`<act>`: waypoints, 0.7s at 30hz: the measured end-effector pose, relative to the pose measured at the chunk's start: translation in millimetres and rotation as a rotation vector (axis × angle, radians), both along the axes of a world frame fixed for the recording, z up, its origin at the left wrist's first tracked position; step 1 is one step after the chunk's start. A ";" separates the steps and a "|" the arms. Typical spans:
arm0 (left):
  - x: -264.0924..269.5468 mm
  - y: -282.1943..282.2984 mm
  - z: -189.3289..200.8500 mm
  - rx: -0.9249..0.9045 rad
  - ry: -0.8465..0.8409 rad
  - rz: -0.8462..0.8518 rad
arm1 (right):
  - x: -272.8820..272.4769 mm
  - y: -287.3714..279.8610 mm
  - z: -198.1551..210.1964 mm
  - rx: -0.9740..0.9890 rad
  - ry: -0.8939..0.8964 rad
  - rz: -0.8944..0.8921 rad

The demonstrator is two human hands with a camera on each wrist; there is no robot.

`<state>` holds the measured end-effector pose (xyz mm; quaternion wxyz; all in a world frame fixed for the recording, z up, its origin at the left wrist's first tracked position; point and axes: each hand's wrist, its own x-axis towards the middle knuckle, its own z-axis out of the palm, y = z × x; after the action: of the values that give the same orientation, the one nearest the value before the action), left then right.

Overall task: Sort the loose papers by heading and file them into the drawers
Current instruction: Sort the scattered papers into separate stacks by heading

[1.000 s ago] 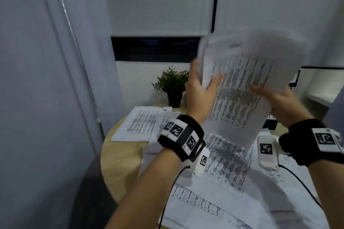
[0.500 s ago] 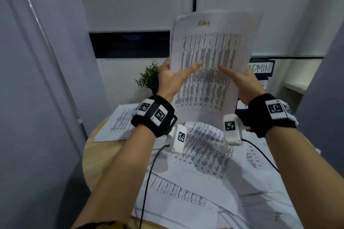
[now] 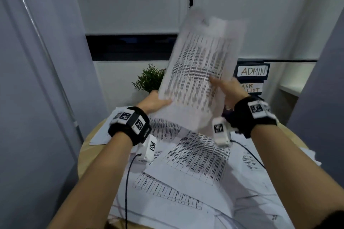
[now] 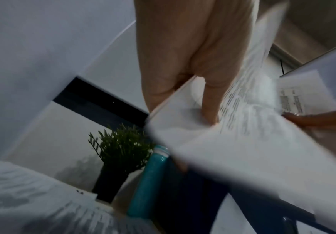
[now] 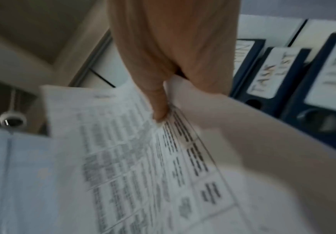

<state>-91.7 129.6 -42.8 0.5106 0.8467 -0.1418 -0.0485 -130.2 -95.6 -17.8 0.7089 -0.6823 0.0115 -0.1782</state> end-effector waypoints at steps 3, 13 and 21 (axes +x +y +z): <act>-3.2 20.1 9.3 -0.136 -0.068 0.086 | 11.6 15.4 33.6 0.018 -0.044 0.015; -18.5 89.0 -15.2 -0.044 0.128 0.127 | 35.6 83.1 -26.9 -0.501 0.449 0.329; -0.4 94.9 -36.9 0.066 0.263 0.094 | 37.7 93.6 -59.0 -0.582 0.596 0.320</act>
<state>-92.0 224.5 -79.7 0.4983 0.8551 -0.0321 -0.1397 -92.5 -2.0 -76.7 0.4717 -0.8682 0.0587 0.1424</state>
